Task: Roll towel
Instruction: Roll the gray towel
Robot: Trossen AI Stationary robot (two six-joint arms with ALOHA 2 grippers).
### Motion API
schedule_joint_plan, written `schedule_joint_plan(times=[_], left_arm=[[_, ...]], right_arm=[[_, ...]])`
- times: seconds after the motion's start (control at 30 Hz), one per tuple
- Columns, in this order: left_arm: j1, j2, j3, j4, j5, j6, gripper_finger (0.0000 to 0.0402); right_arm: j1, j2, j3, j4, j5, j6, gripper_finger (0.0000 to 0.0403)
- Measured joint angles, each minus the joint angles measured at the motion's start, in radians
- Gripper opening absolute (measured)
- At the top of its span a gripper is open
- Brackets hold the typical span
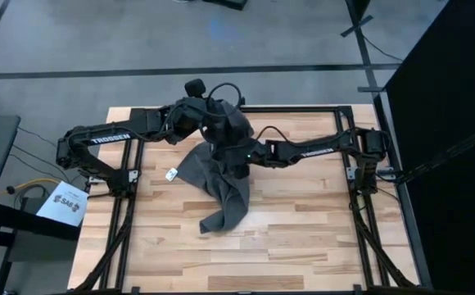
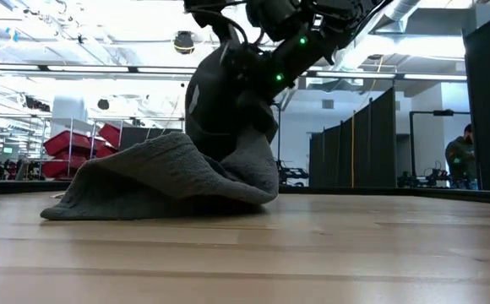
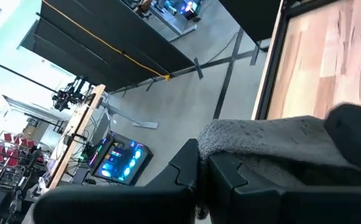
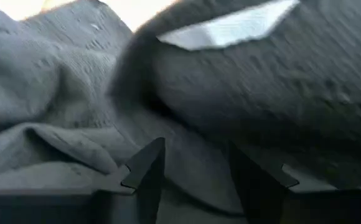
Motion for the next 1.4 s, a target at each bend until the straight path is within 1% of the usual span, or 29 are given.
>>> schedule_joint_plan(times=[0.17, 0.4, 0.53, 0.7, 0.87, 1.0, 1.07, 1.1, 1.13, 1.23, 1.27, 1.33, 1.4], left_arm=[[0.0, 0.0, 0.0, -0.024, 0.0, -0.004, 0.0], [0.004, 0.0, 0.0, -0.036, 0.0, -0.007, 0.0], [0.004, 0.0, 0.0, -0.035, 0.0, -0.004, 0.0], [0.004, 0.0, 0.0, -0.035, 0.0, -0.004, 0.0], [0.004, 0.0, 0.0, -0.031, 0.0, -0.005, 0.0], [0.004, -0.001, 0.0, -0.041, 0.0, -0.017, 0.0], [0.004, -0.004, 0.0, -0.064, -0.001, -0.022, 0.0], [0.004, -0.005, 0.0, -0.061, -0.001, -0.027, 0.0], [0.004, -0.007, 0.0, -0.067, -0.001, -0.029, 0.0], [0.012, -0.01, 0.0, -0.075, -0.004, -0.032, 0.0], [0.017, -0.012, 0.0, -0.079, -0.017, -0.037, 0.0], [0.037, -0.014, 0.0, -0.075, -0.05, -0.04, 0.0], [0.074, -0.015, 0.027, -0.096, -0.061, -0.042, 0.0]], right_arm=[[-0.005, 0.0, 0.0, -0.088, -0.029, 0.002, 0.0163], [-0.004, 0.001, 0.0, -0.111, -0.093, 0.002, 0.0163], [-0.029, 0.002, 0.0, -0.125, -0.099, -0.004, 0.0163], [-0.064, 0.002, 0.0, -0.11, -0.108, -0.035, 0.0163], [-0.079, 0.079, 0.005, -0.025, -0.109, -0.105, 0.0163], [-0.076, 0.127, 0.019, 0.047, -0.05, -0.11, 0.0161], [-0.076, 0.133, 0.02, 0.076, -0.041, -0.11, 0.0148], [-0.077, 0.133, 0.026, 0.075, -0.039, -0.11, 0.0133], [-0.077, 0.133, 0.033, 0.065, -0.035, -0.109, 0.0112], [-0.066, 0.13, 0.06, 0.0, 0.014, -0.103, 0.0028], [-0.058, 0.126, 0.072, -0.025, 0.039, -0.109, 0.0016], [-0.038, 0.1, 0.097, -0.09, 0.081, -0.117, 0.001], [-0.015, 0.047, 0.113, -0.166, 0.088, -0.122, 0.0004]])
